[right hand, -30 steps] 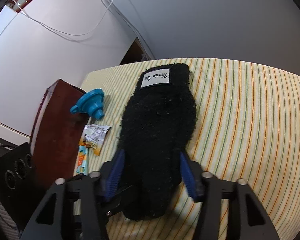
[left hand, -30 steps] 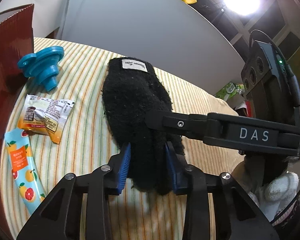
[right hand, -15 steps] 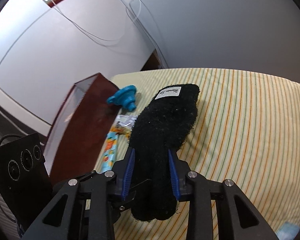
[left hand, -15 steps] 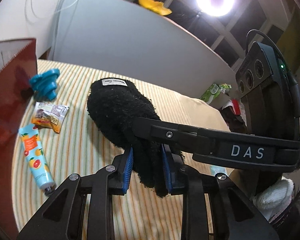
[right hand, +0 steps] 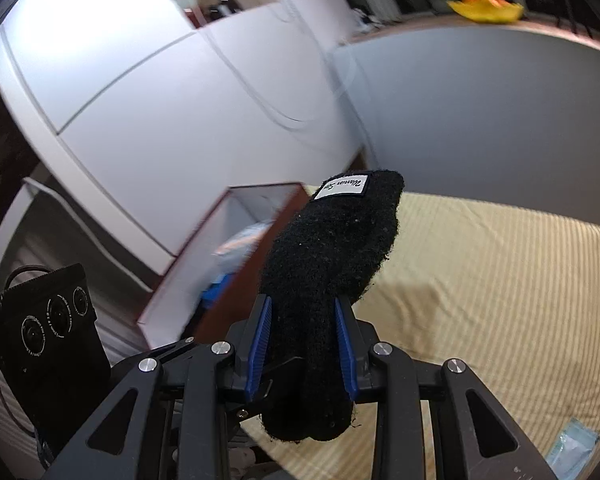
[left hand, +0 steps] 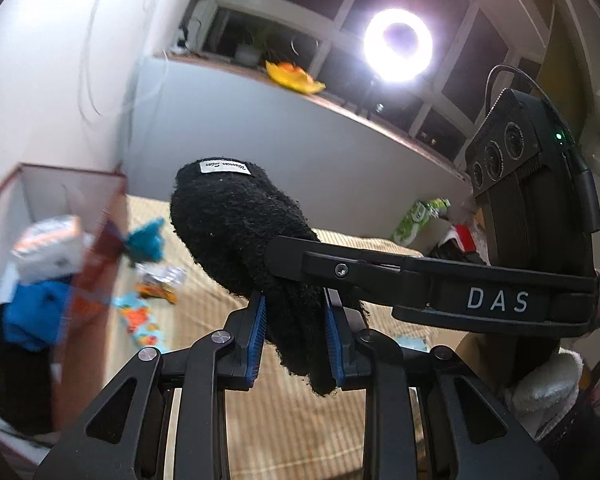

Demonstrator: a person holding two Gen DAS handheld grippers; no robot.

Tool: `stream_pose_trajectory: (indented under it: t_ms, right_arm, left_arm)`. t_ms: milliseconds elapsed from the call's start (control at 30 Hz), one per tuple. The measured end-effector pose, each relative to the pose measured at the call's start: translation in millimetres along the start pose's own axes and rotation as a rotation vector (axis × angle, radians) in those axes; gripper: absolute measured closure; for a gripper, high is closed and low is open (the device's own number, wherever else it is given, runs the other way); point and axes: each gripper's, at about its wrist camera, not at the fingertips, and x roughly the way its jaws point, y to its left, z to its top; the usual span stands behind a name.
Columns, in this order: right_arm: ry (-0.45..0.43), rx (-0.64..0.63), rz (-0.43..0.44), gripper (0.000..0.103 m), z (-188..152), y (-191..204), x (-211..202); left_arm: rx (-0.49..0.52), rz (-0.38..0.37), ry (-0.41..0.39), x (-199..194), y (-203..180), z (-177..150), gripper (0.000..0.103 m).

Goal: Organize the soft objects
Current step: 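Carry the glove with both tools into the shoebox and open them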

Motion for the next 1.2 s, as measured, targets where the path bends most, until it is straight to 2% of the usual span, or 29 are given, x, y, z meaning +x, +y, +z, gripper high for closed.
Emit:
stream_pose_trajectory:
  t_ms: [200,500,633,833,1100,1167,1200]
  right_arm:
    - [0.005,-0.063,0.065,0.074,4,45,9]
    - [0.074,-0.136,0.149,0.074,2,108,54]
    - [0.112,-0.152,0.169,0.074,-2,126,80]
    - [0.152,-0.172,0.167,0.074,-4,133,105]
    - [0.193,-0.198,0.126,0.074,-2,139,128]
    - [0.194,-0.207,0.1,0.072,-1,137,130]
    - [0.194,-0.208,0.091,0.066,0,135,130]
  left_arm:
    - [0.001,0.061,-0.046,-43,24,-2,0.078]
    - [-0.031,0.175,-0.062,-88,72,-13,0.078]
    - [-0.055,0.22,-0.052,-92,90,-18,0.078]
    - [-0.057,0.27,-0.029,-91,108,-24,0.078]
    - [-0.054,0.339,0.011,-82,129,-33,0.078]
    - [-0.06,0.365,0.03,-79,135,-35,0.078]
    - [-0.064,0.371,0.036,-78,137,-36,0.077]
